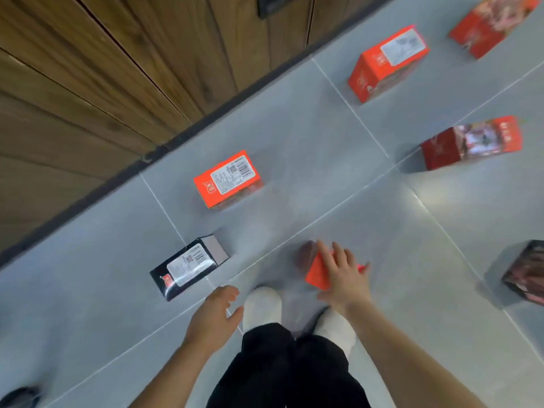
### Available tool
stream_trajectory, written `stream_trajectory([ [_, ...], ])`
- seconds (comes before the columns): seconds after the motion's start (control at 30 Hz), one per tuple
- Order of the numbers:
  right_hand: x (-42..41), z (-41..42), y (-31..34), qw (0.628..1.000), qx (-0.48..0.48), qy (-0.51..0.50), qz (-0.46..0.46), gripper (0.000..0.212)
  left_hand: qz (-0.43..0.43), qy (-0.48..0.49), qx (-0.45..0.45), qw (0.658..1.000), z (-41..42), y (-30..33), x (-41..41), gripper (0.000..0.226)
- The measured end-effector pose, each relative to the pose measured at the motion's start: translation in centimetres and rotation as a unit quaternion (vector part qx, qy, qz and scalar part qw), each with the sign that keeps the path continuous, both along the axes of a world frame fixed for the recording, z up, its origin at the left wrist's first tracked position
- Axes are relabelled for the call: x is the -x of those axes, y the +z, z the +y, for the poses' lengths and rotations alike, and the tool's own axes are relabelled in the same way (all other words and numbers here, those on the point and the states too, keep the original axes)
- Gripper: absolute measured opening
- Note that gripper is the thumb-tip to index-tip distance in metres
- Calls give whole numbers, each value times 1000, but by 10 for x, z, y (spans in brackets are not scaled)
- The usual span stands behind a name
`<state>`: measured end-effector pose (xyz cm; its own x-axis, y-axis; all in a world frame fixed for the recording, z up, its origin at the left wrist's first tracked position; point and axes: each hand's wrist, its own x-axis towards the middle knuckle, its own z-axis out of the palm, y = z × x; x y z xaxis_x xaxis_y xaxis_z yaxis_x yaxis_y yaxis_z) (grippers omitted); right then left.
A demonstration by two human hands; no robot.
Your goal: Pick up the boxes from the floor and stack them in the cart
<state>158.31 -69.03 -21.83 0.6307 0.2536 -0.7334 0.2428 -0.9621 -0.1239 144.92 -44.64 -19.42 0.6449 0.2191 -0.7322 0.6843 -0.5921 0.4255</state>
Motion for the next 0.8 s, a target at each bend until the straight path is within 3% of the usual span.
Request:
stream_trajectory([
  [0.13,3,5,-15,996,37,35,-79,107,12,19,10,1000,1,-24,5,31],
  [0.37,-16,40,22,993,6,96,-69,100,-39,112,-70,990,49,12,5,32],
  [0.47,-21,63,34,990,-17,127,-67,108,-32,98,-129,986,76,19,14,50],
  [0.67,-36,99,14,974,-70,200,-82,114,-44,49,-194,979,103,-26,22,110],
  [0.8,-42,108,5,973,-78,206,-64,110,-16,-67,-232,970,114,-58,18,117],
])
